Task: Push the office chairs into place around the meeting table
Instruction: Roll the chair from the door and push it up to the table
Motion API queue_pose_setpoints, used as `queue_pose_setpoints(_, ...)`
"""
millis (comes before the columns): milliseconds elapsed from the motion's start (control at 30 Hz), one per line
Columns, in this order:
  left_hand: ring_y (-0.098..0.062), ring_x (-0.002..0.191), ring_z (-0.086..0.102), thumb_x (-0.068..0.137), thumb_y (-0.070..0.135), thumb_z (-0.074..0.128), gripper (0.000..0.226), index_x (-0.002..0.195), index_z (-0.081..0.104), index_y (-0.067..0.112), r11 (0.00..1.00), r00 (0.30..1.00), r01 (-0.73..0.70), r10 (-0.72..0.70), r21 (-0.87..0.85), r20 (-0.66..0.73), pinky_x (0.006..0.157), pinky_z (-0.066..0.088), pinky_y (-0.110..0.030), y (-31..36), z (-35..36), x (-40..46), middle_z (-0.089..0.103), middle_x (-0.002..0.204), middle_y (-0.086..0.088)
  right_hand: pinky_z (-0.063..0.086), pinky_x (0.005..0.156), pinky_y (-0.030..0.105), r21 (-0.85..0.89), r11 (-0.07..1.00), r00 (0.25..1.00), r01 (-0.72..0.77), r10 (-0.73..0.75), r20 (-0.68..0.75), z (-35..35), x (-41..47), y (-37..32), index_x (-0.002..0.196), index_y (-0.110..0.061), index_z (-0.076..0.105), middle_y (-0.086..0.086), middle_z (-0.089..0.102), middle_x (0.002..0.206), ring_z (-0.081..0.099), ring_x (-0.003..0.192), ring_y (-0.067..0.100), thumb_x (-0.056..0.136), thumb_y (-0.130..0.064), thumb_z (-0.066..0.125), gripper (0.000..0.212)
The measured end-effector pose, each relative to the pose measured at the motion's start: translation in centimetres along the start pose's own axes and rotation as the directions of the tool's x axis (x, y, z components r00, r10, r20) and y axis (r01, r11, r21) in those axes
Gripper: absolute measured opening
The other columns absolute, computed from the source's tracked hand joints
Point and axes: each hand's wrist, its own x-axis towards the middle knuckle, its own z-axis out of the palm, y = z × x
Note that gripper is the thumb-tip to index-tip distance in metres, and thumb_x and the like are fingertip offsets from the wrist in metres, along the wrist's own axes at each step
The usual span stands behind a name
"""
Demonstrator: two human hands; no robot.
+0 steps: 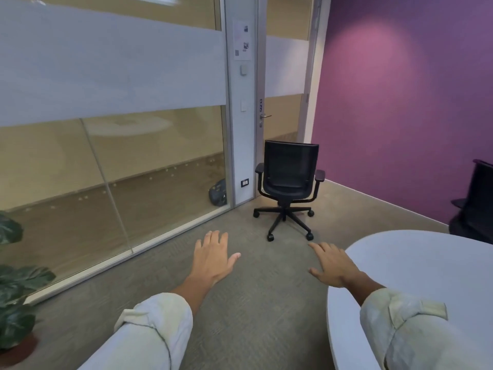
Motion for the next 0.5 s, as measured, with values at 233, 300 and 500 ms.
queue_pose_setpoints(233, -0.03, 0.14, 0.034, 0.097, 0.064, 0.038, 0.069, 0.145, 0.037, 0.015, 1.0, 1.0, -0.005, 0.004, 0.02, 0.009, 0.11, 0.035, -0.047, 0.2, 2.4, 10.2, 0.042, 0.15, -0.012, 0.035, 0.11, 0.043, 0.02, 1.0, 0.999, 0.006, -0.005, -0.047, -0.9, 10.6, 3.1, 0.154, -0.022, 0.017, 0.008, 0.038, 0.15, 0.038, 0.133, 0.028, 0.092, -0.061, 0.05, 0.08)
queue_pose_setpoints(300, -0.03, 0.14, 0.034, 0.097, 0.065, 0.037, 0.069, 0.145, 0.037, 0.015, 1.0, 1.0, -0.012, 0.012, 0.019, 0.011, 0.11, 0.035, -0.048, -0.2, 3.6, 13.6, 0.042, 0.15, -0.012, 0.035, 0.108, 0.043, 0.016, 1.0, 0.998, -0.001, 0.002, -0.059, -0.7, 13.7, 3.8, 0.154, -0.021, 0.018, 0.008, 0.039, 0.149, 0.039, 0.132, 0.028, 0.092, -0.061, 0.049, 0.08)
queue_pose_setpoints(500, -0.03, 0.139, 0.035, 0.097, 0.065, 0.036, 0.07, 0.145, 0.038, 0.014, 0.999, 0.999, -0.051, 0.051, -0.008, -0.014, 0.111, 0.035, -0.049, -1.9, 6.3, 25.6, 0.043, 0.149, -0.013, 0.035, 0.109, 0.045, 0.027, 0.999, 0.994, -0.043, 0.046, -0.099, -1.0, 25.0, 5.4, 0.153, -0.022, 0.02, 0.01, 0.04, 0.149, 0.039, 0.133, 0.03, 0.091, -0.061, 0.05, 0.08)
